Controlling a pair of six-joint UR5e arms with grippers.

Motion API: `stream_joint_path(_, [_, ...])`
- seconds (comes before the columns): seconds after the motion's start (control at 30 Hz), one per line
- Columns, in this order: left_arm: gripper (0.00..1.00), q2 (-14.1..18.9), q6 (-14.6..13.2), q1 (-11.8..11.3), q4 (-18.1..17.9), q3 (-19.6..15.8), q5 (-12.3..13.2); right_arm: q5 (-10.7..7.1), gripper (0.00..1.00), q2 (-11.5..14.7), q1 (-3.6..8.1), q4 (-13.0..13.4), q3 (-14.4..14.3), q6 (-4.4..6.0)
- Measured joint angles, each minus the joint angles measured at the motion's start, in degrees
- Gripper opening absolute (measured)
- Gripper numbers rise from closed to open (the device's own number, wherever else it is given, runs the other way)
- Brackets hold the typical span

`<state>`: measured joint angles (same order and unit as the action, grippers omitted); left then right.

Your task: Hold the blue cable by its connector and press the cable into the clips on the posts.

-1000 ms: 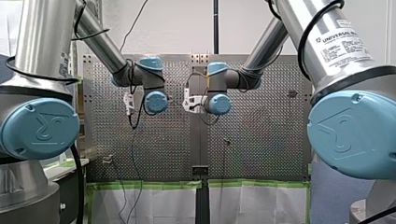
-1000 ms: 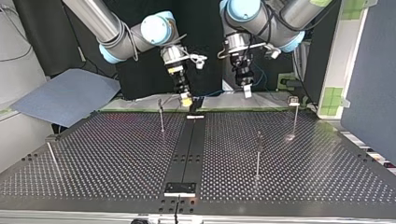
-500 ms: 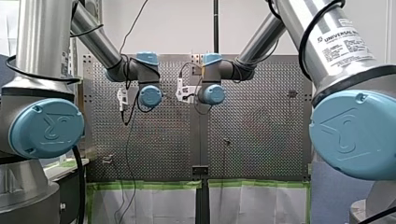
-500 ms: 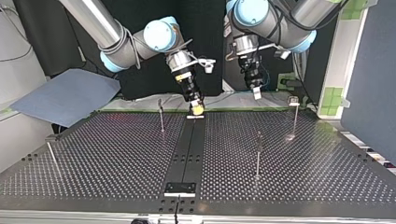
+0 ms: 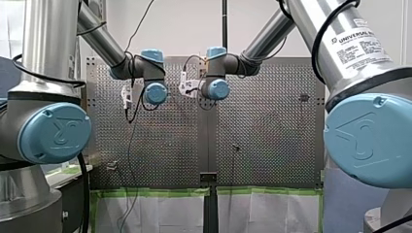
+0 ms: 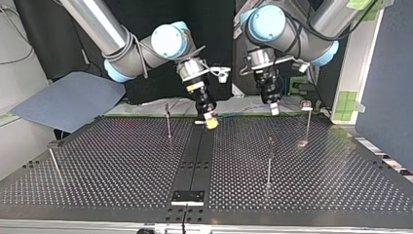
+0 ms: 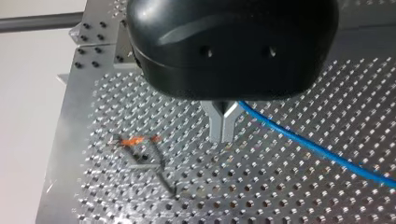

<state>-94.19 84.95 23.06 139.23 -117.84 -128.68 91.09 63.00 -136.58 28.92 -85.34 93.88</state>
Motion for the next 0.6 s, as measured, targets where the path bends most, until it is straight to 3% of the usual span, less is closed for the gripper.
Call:
stream_joint_path(0.17, [0.00,0.48,-0.13,-1.27,2.92,2.86,0.20,0.04,0.00,-0.01,0.19,-0.17,0.64,0.60])
stream_joint_path(0.4, [0.00,1.56,-1.19,-2.59,5.32,3.91,0.53,0.17,0.00,-0.09,0.48,-1.00,1.81,1.06])
stream_joint_path(0.6, [0.00,1.76,-1.75,-3.64,6.57,3.94,3.08,0.18,0.00,-0.16,0.58,-1.82,3.90,1.68])
